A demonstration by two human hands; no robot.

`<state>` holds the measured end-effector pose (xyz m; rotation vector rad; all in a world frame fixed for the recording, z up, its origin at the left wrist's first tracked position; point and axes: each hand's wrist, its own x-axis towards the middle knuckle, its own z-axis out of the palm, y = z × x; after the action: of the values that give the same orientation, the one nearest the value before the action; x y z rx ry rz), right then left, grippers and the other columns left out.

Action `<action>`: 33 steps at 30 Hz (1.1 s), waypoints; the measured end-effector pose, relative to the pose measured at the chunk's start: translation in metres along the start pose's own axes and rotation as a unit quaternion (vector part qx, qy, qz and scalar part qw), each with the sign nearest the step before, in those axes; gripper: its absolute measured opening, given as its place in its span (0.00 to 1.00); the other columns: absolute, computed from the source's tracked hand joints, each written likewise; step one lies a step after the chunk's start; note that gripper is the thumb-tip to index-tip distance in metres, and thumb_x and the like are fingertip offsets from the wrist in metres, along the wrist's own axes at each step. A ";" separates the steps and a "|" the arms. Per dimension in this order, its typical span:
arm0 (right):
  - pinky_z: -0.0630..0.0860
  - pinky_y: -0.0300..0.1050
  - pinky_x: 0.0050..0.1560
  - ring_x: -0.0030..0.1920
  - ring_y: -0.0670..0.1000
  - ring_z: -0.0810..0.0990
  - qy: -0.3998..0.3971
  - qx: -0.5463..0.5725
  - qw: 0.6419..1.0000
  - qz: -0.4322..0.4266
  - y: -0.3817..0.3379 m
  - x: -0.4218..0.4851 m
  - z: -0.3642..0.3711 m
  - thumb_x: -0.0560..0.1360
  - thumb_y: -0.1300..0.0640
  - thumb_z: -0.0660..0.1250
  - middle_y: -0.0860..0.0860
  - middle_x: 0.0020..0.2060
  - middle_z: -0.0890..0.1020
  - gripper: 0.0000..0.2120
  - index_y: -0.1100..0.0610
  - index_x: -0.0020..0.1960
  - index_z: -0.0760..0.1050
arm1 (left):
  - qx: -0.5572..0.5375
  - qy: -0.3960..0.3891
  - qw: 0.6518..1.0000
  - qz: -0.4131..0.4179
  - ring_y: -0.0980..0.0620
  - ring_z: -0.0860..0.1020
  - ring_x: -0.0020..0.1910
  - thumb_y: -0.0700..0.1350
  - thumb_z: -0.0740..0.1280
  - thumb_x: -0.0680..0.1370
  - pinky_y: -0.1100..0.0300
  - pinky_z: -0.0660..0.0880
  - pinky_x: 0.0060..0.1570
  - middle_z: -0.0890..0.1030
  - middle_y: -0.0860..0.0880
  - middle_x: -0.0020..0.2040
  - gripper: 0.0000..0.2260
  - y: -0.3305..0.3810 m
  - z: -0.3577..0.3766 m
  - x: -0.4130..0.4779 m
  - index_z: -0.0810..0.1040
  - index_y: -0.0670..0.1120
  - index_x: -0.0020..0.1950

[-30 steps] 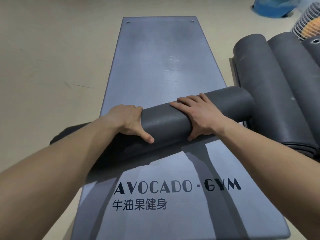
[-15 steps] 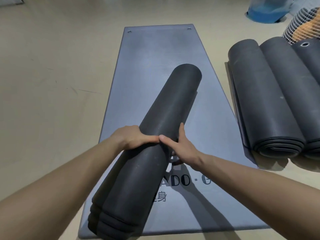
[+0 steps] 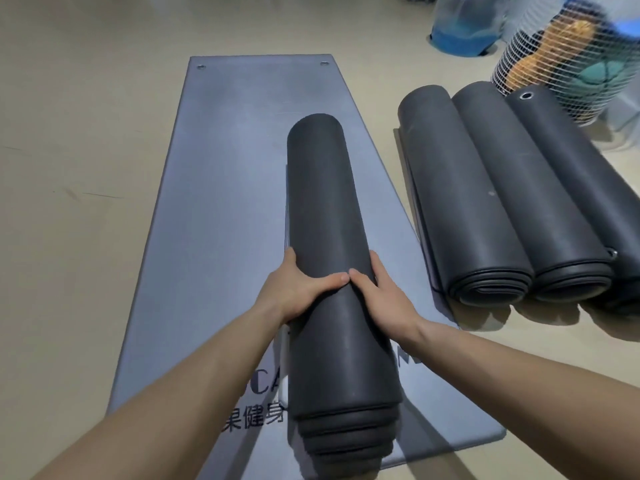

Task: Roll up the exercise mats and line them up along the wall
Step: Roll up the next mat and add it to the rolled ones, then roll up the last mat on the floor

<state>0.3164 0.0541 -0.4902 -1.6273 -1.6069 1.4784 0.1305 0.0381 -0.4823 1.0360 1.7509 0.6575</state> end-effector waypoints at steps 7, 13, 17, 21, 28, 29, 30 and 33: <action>0.77 0.57 0.63 0.60 0.56 0.80 0.062 -0.147 0.987 0.013 -0.008 0.024 -0.049 0.65 0.31 0.62 0.49 0.68 0.76 0.46 0.38 0.80 0.52 | -0.067 -0.009 0.998 0.017 0.49 0.83 0.56 0.68 0.80 0.61 0.46 0.83 0.50 0.83 0.57 0.59 0.38 0.046 0.040 0.057 0.73 0.59 0.67; 0.72 0.54 0.62 0.71 0.61 0.72 0.082 -0.305 0.949 0.001 -0.030 0.084 -0.095 0.76 0.36 0.66 0.57 0.78 0.62 0.49 0.47 0.84 0.41 | -0.115 0.001 0.993 0.029 0.49 0.85 0.52 0.62 0.78 0.71 0.53 0.81 0.39 0.84 0.55 0.58 0.29 0.089 0.072 0.115 0.74 0.55 0.69; 0.70 0.56 0.65 0.74 0.63 0.69 0.094 -0.293 0.951 -0.006 -0.033 0.119 -0.107 0.79 0.36 0.62 0.60 0.80 0.58 0.44 0.47 0.84 0.42 | -0.093 -0.002 0.995 0.036 0.51 0.86 0.48 0.62 0.76 0.73 0.57 0.81 0.34 0.86 0.56 0.56 0.25 0.115 0.077 0.148 0.76 0.56 0.67; 0.70 0.58 0.66 0.74 0.63 0.67 0.155 -0.284 0.946 -0.022 -0.023 0.137 -0.111 0.80 0.35 0.59 0.61 0.79 0.59 0.38 0.41 0.84 0.45 | -0.069 -0.025 0.996 0.055 0.56 0.86 0.46 0.60 0.76 0.75 0.65 0.78 0.30 0.86 0.59 0.55 0.23 0.136 0.083 0.176 0.77 0.57 0.67; 0.70 0.58 0.67 0.77 0.61 0.63 0.193 -0.331 0.924 -0.019 -0.019 0.141 -0.097 0.78 0.33 0.60 0.62 0.80 0.58 0.39 0.40 0.83 0.48 | -0.065 -0.031 0.994 0.077 0.58 0.82 0.60 0.62 0.75 0.74 0.55 0.78 0.62 0.82 0.62 0.63 0.29 0.116 0.085 0.194 0.72 0.60 0.74; 0.70 0.58 0.66 0.76 0.61 0.64 0.198 -0.334 0.921 -0.018 -0.017 0.141 -0.097 0.78 0.33 0.60 0.62 0.79 0.58 0.39 0.40 0.83 0.48 | -0.062 -0.025 0.994 0.082 0.58 0.80 0.64 0.63 0.74 0.75 0.56 0.75 0.66 0.80 0.61 0.67 0.32 0.116 0.087 0.193 0.70 0.60 0.76; 0.71 0.58 0.66 0.76 0.61 0.65 0.201 -0.334 0.921 -0.018 -0.017 0.141 -0.096 0.78 0.33 0.59 0.62 0.79 0.59 0.39 0.40 0.83 0.48 | -0.063 -0.014 0.995 0.081 0.56 0.77 0.68 0.64 0.73 0.76 0.57 0.72 0.69 0.77 0.61 0.70 0.34 0.115 0.089 0.189 0.66 0.60 0.79; 0.71 0.58 0.65 0.74 0.61 0.67 0.213 -0.338 0.916 -0.021 -0.018 0.139 -0.096 0.77 0.31 0.59 0.61 0.78 0.61 0.39 0.40 0.83 0.50 | -0.047 -0.002 0.997 0.054 0.52 0.72 0.73 0.67 0.66 0.79 0.58 0.67 0.71 0.71 0.57 0.77 0.36 0.101 0.088 0.168 0.59 0.58 0.83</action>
<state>0.3586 0.2182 -0.4942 -2.0576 -1.9682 0.4731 0.2168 0.2325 -0.5137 1.0715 1.6533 0.7971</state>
